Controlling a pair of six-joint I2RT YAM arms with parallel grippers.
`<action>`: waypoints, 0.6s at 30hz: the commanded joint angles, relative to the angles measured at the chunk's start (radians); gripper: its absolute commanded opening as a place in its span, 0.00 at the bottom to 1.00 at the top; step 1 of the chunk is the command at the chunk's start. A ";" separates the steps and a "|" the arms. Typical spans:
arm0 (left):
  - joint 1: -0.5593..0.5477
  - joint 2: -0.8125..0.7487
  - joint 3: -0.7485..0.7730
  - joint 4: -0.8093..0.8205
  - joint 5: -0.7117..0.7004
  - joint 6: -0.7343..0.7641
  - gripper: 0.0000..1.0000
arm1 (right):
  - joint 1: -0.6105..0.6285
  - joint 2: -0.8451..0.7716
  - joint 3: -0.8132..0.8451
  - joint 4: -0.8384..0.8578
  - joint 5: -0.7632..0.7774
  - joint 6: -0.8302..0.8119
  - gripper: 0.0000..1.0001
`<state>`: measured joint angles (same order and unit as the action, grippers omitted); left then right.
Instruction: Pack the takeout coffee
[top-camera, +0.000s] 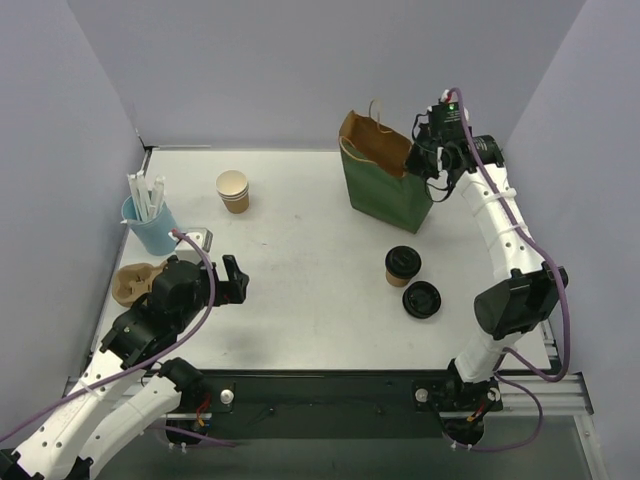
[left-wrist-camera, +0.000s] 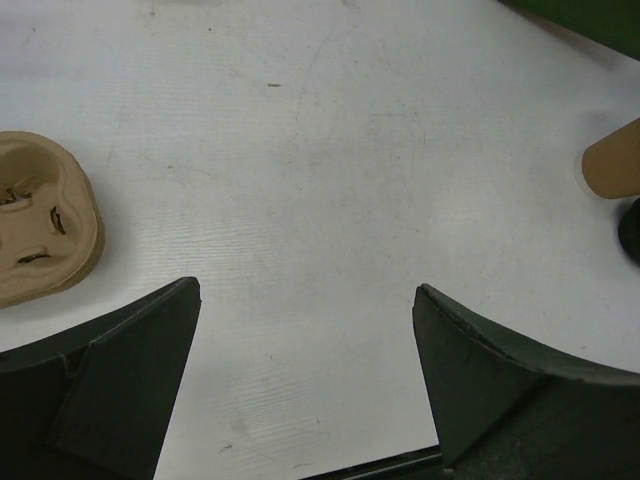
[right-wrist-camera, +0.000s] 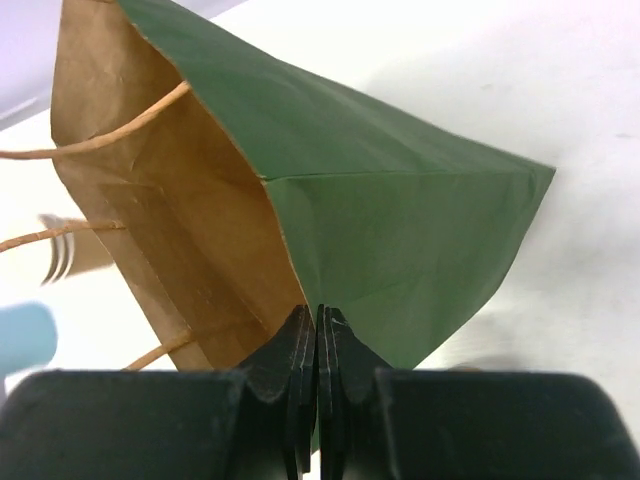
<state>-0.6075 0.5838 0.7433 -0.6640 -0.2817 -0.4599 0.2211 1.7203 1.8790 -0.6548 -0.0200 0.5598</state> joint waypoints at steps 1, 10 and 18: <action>-0.005 -0.018 0.008 -0.002 -0.045 -0.011 0.97 | 0.061 -0.068 -0.014 -0.014 -0.096 0.018 0.00; -0.006 -0.033 0.011 -0.013 -0.074 -0.020 0.97 | 0.179 -0.220 -0.256 0.064 -0.204 0.063 0.01; -0.008 -0.033 0.011 -0.019 -0.091 -0.026 0.97 | 0.265 -0.306 -0.411 0.124 -0.218 0.091 0.04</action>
<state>-0.6083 0.5564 0.7433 -0.6815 -0.3450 -0.4751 0.4637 1.4521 1.5085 -0.5774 -0.2020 0.6247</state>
